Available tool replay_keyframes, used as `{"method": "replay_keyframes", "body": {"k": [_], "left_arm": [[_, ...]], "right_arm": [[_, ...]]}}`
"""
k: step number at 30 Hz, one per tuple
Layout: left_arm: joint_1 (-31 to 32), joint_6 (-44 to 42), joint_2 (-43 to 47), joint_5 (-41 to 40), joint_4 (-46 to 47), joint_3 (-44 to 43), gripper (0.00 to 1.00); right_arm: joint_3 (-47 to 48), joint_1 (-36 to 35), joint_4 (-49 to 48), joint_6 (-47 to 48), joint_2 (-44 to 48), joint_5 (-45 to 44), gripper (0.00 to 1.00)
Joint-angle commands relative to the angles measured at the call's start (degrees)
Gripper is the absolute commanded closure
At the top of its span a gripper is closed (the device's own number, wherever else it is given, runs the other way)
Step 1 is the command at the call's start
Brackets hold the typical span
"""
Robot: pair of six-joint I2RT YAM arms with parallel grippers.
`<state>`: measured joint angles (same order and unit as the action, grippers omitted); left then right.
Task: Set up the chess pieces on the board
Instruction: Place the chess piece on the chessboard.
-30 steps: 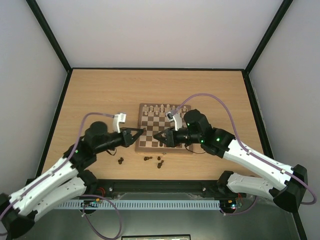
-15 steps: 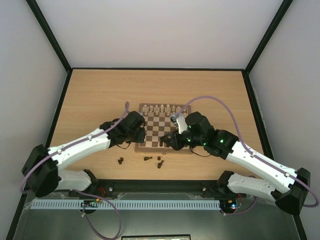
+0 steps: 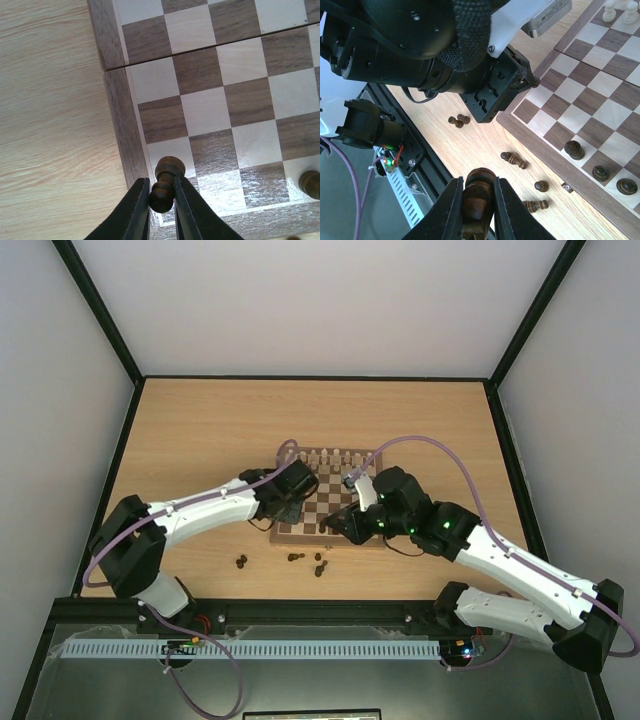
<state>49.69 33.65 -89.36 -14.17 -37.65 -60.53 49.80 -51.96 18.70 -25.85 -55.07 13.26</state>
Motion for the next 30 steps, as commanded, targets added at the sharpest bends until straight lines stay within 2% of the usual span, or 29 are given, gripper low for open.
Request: {"method": "replay_keyframes", "body": {"k": [1,18,30], "left_arm": [[0.37,-1.85,-3.0,-2.22,-4.27,-2.6,0.84],[0.48,-3.38,-6.88,-1.45,-2.93,-3.2,0.74],[0.49,-4.16,-7.6,1.16,-0.77,-4.24,0.74]], "right_arm": [[-1.03,0.24,1.65,1.06,1.28,0.96,0.91],[-1.0,0.21,1.62,1.41,1.05,1.99,0.91],[-1.22,0.21,1.76,1.41,1.43,1.41,0.91]]}}
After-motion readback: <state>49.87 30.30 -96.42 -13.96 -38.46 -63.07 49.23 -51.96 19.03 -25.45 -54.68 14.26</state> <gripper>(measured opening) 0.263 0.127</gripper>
